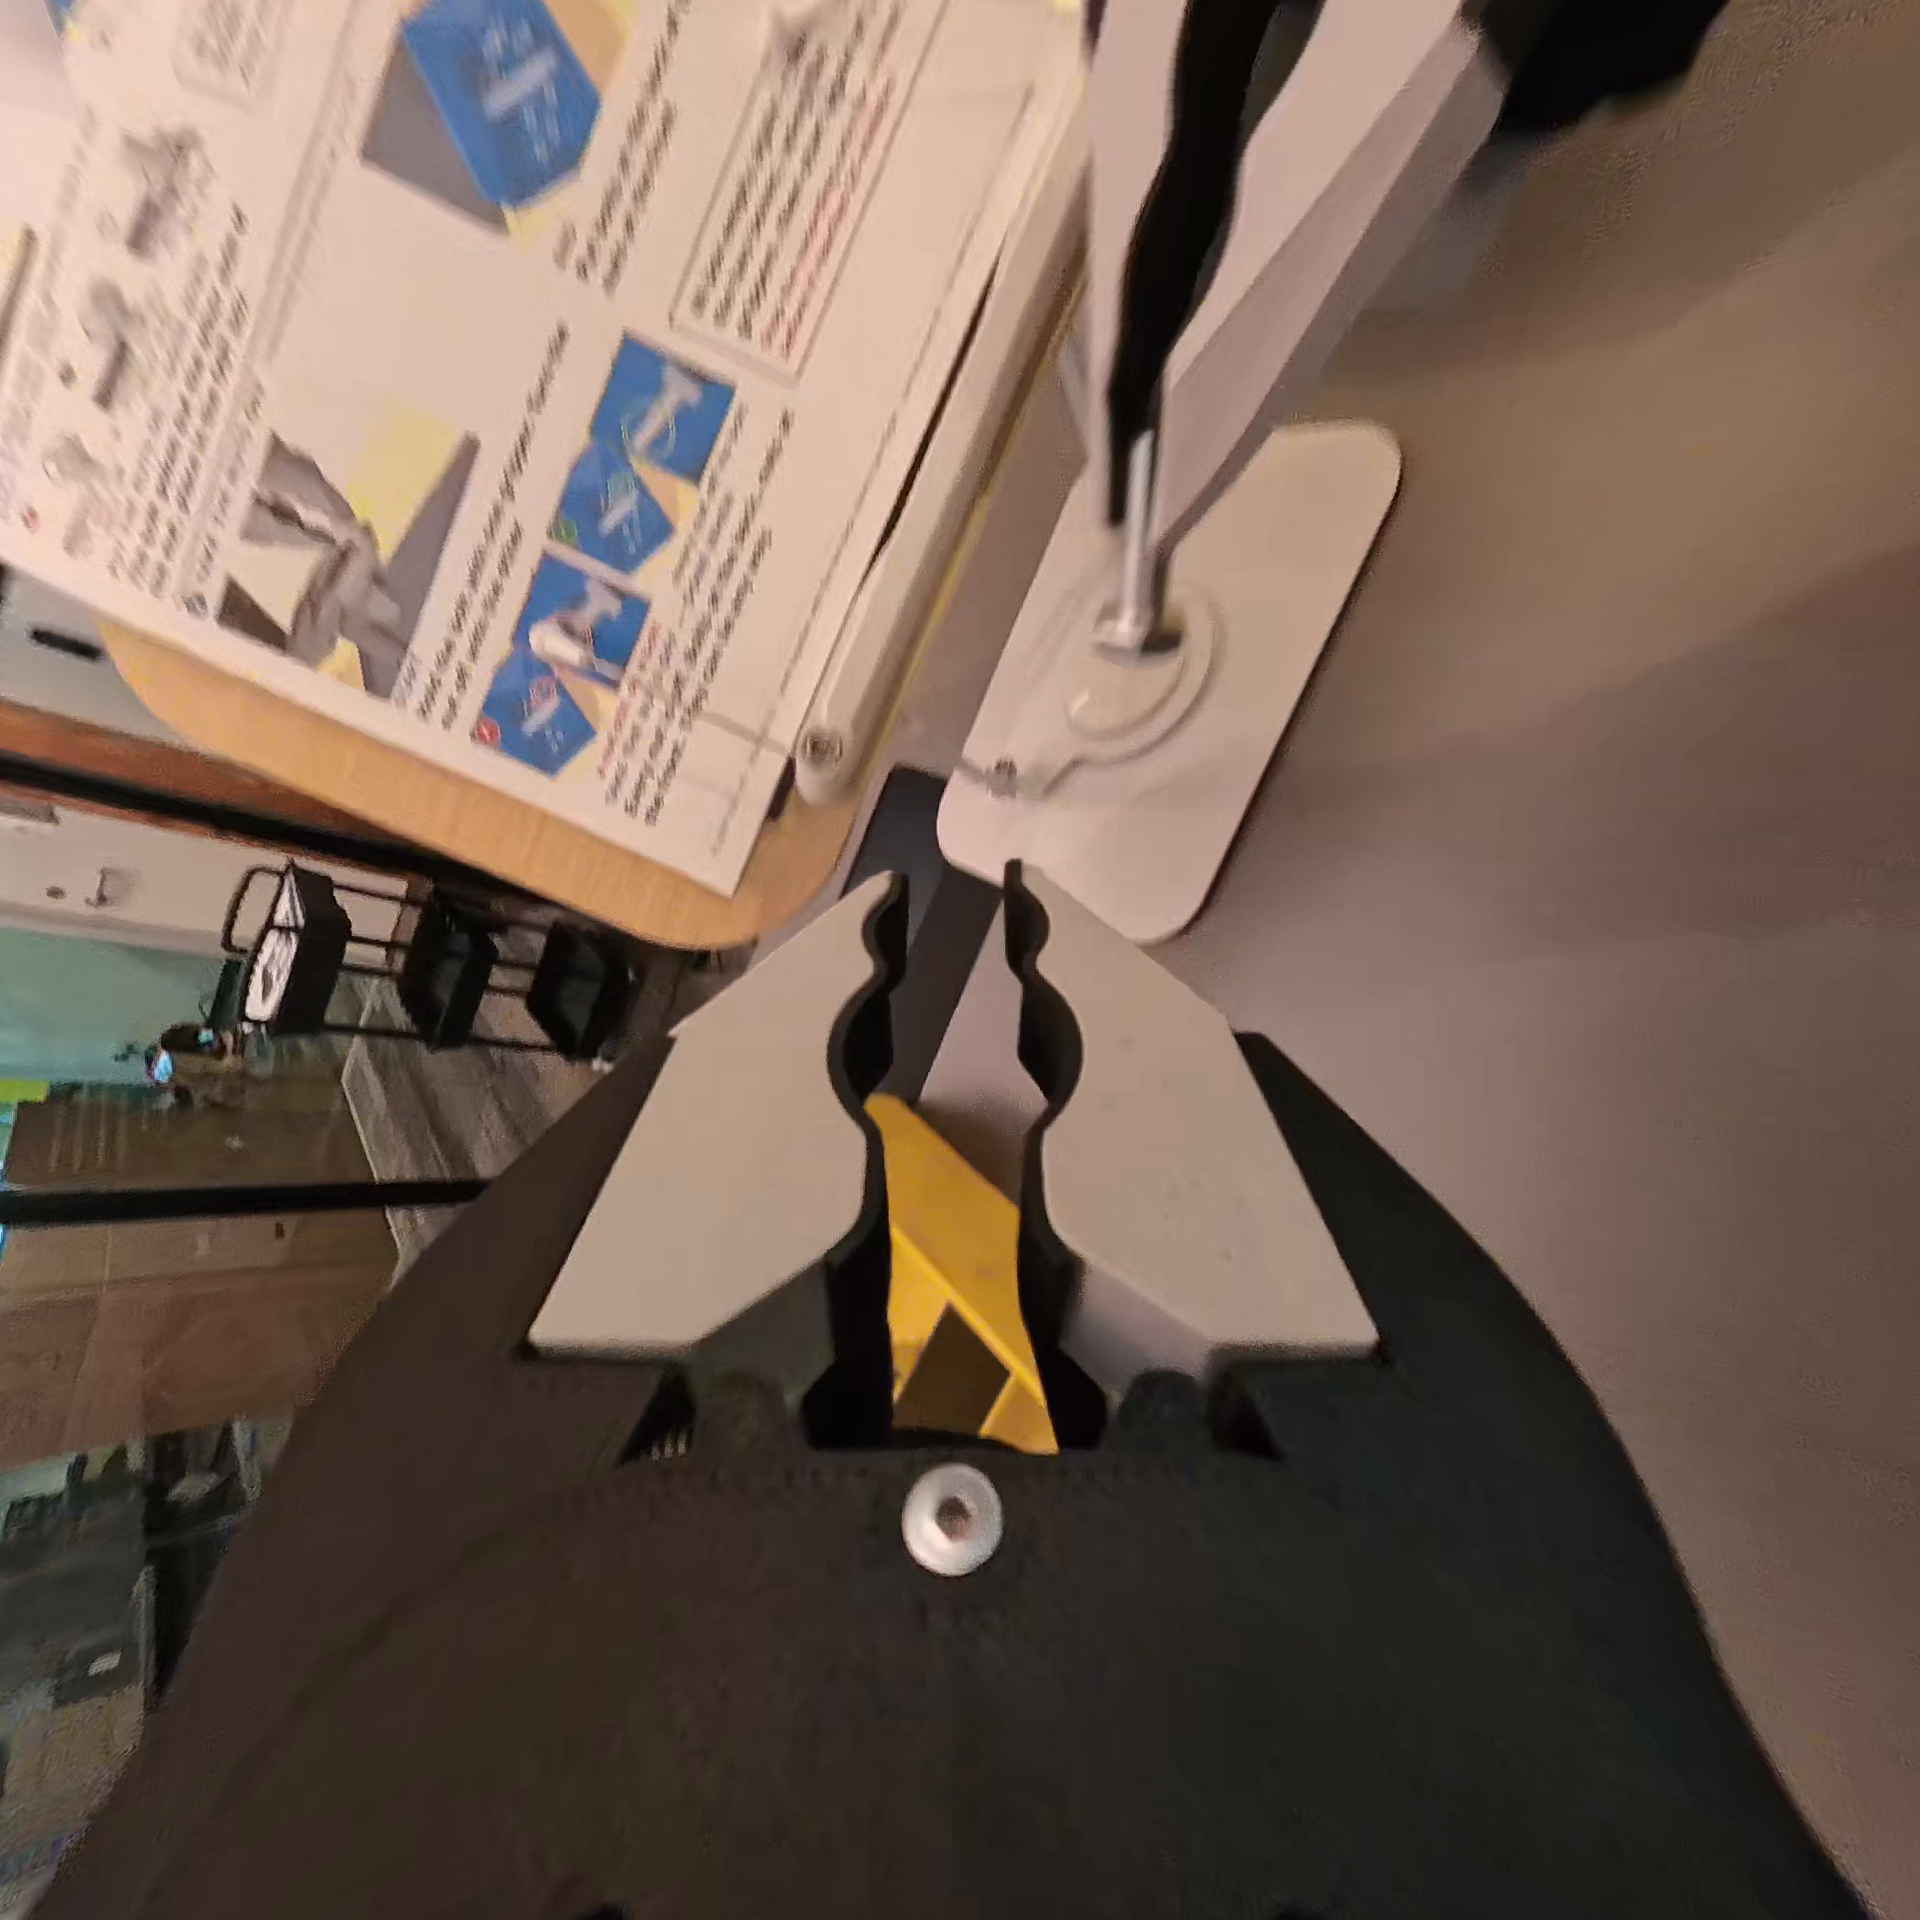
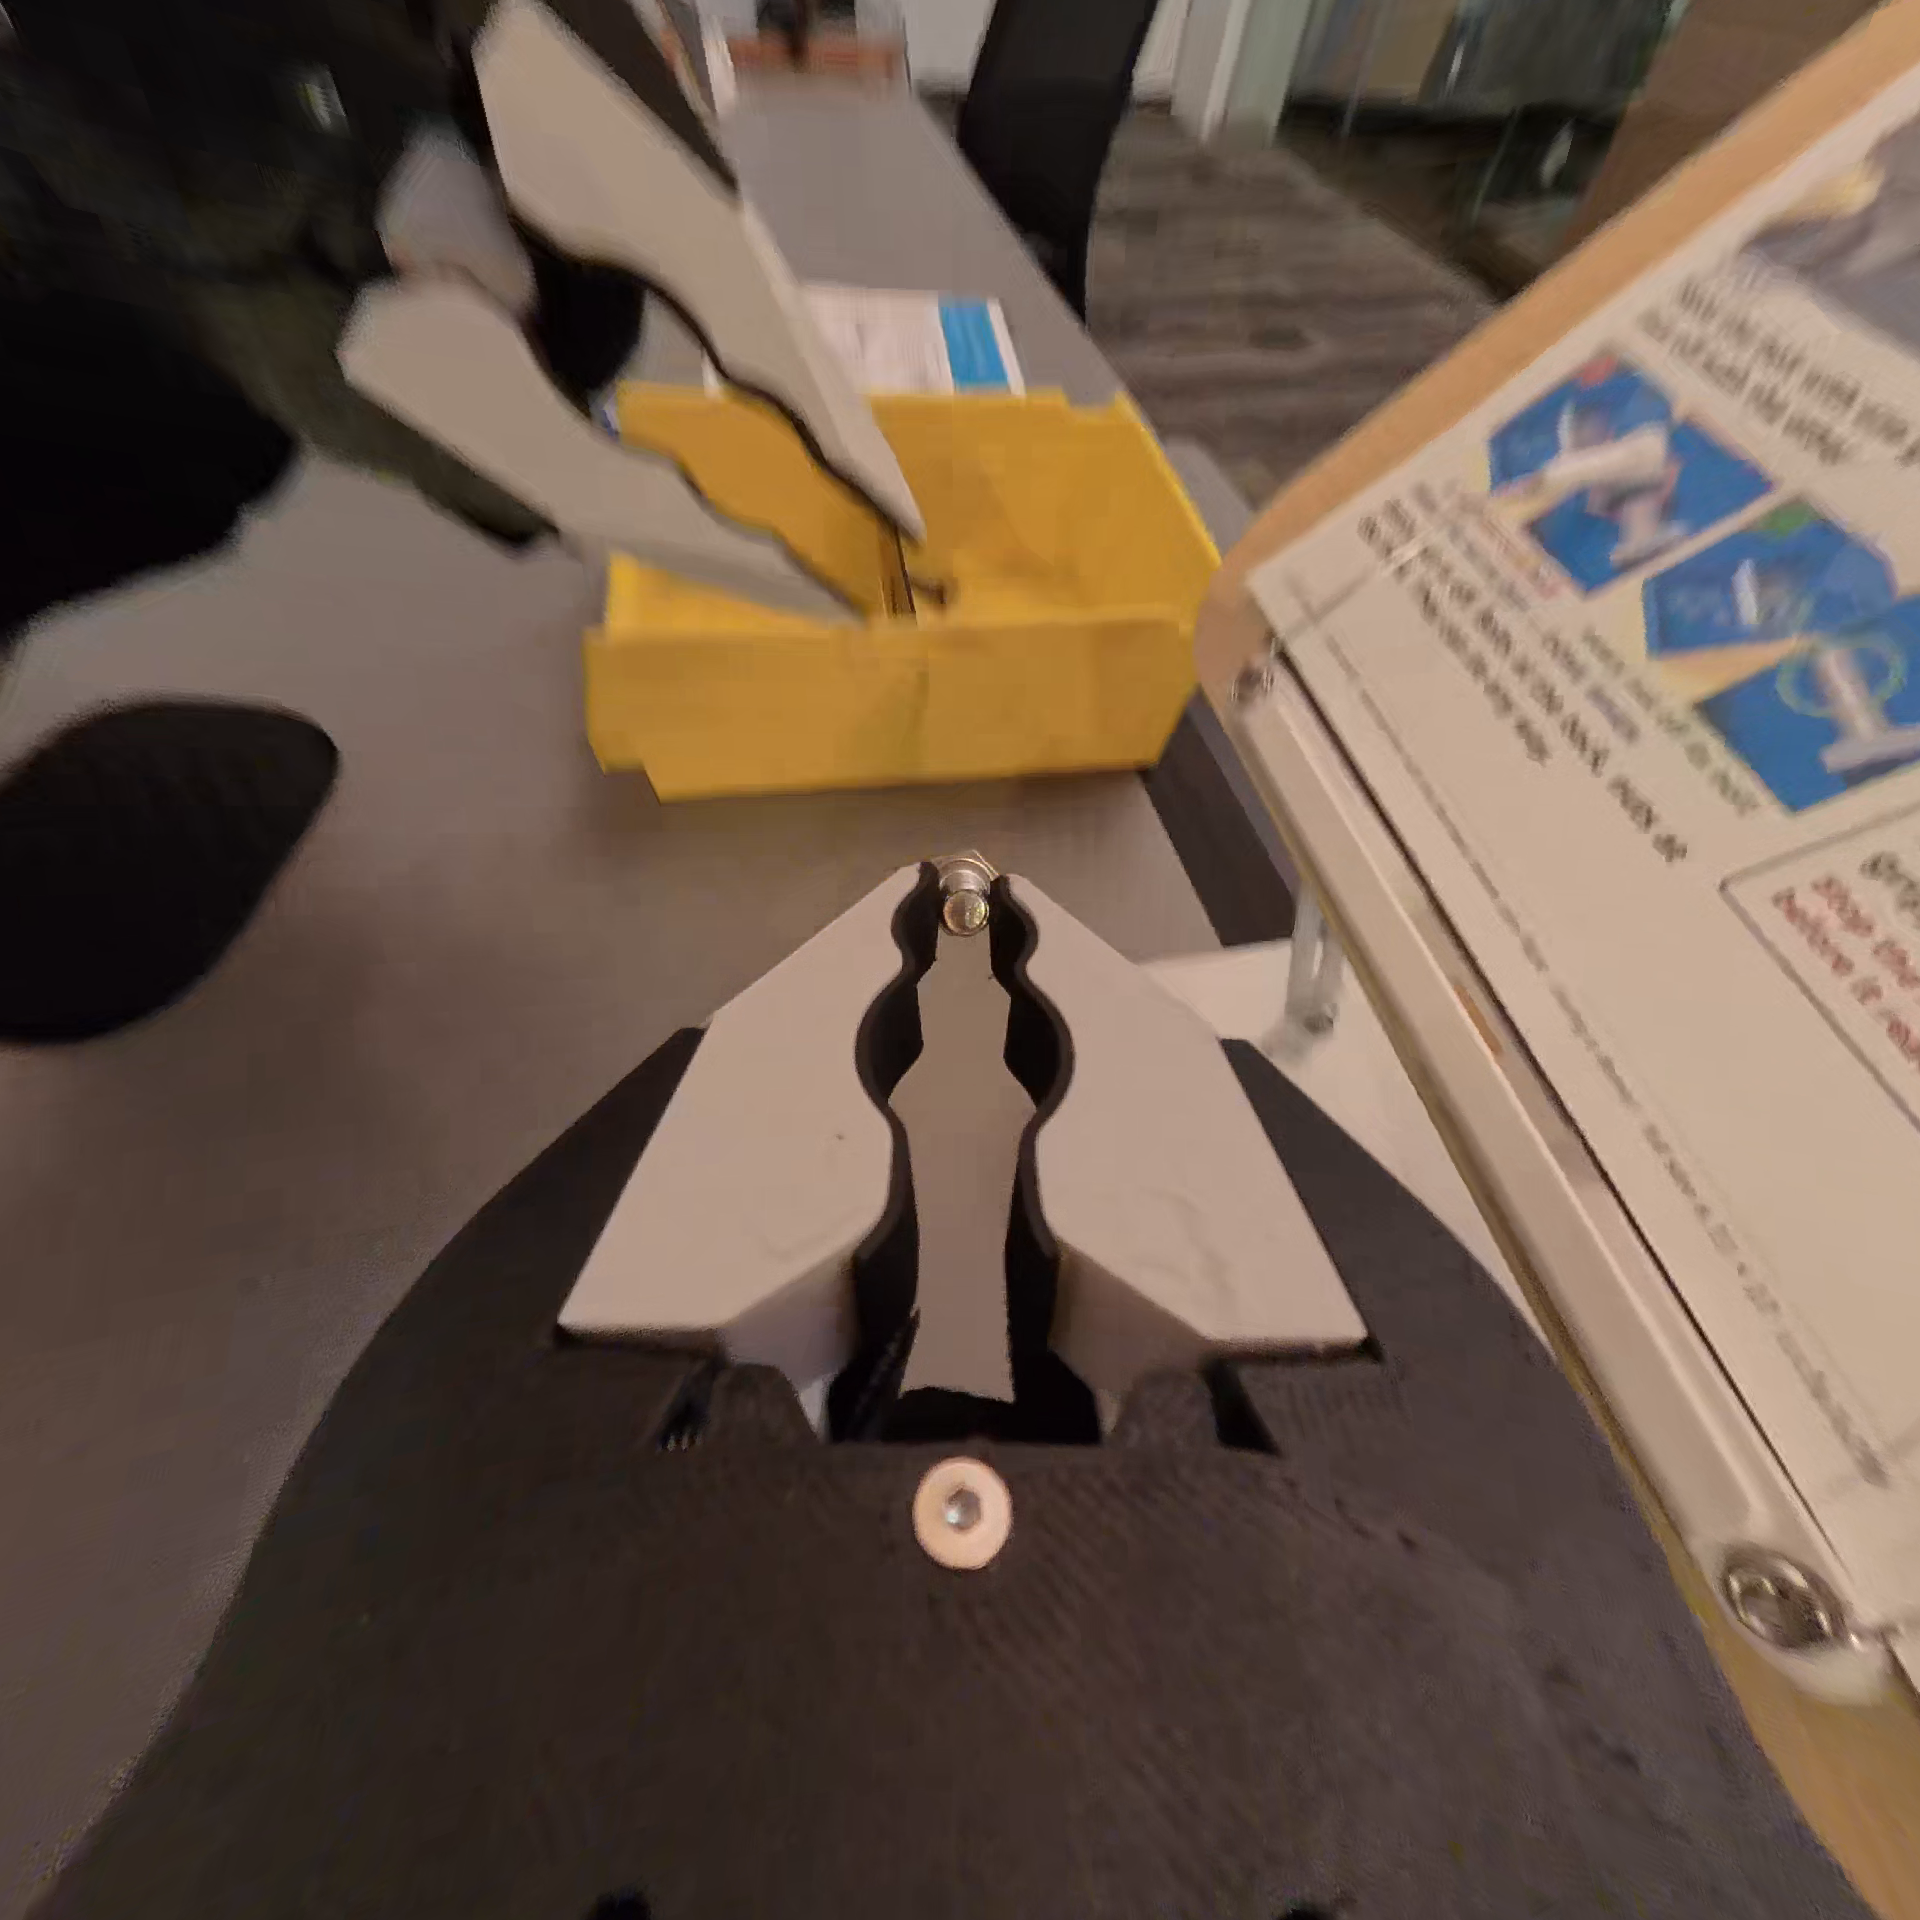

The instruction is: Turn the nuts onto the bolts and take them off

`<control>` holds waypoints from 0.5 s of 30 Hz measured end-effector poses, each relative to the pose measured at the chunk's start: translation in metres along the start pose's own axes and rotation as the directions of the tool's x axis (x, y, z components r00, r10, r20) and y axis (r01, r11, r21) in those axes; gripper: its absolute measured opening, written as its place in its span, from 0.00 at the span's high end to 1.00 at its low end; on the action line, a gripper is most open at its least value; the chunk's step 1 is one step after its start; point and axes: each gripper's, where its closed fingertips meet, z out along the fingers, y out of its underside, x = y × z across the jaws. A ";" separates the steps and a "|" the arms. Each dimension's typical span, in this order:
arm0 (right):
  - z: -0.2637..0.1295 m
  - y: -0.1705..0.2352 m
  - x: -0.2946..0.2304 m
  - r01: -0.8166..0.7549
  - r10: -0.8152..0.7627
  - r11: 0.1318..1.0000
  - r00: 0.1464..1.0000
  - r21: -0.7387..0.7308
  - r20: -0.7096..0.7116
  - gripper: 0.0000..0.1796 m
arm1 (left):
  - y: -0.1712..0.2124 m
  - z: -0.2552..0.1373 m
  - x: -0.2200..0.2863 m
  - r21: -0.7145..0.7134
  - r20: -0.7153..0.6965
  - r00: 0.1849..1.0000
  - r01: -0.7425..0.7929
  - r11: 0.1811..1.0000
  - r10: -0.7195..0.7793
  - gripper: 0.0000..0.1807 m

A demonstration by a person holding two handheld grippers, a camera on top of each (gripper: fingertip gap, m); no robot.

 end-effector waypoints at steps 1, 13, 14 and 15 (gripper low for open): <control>0.000 0.012 0.003 0.014 -0.014 0.998 1.000 -0.062 -0.008 0.96 | 0.011 -0.001 -0.003 -0.034 -0.001 1.000 0.005 0.999 -0.005 0.91; 0.036 0.118 -0.018 0.147 -0.084 0.852 0.986 -0.502 0.147 0.96 | 0.160 -0.037 -0.029 -0.407 -0.042 0.965 0.220 0.886 -0.259 0.91; 0.039 0.122 -0.020 0.154 -0.086 0.844 0.985 -0.514 0.152 0.96 | 0.173 -0.040 -0.026 -0.445 -0.059 0.952 0.245 0.861 -0.302 0.91; 0.041 0.125 -0.021 0.158 -0.087 0.837 0.984 -0.524 0.158 0.96 | 0.187 -0.042 -0.024 -0.478 -0.062 0.941 0.265 0.838 -0.332 0.90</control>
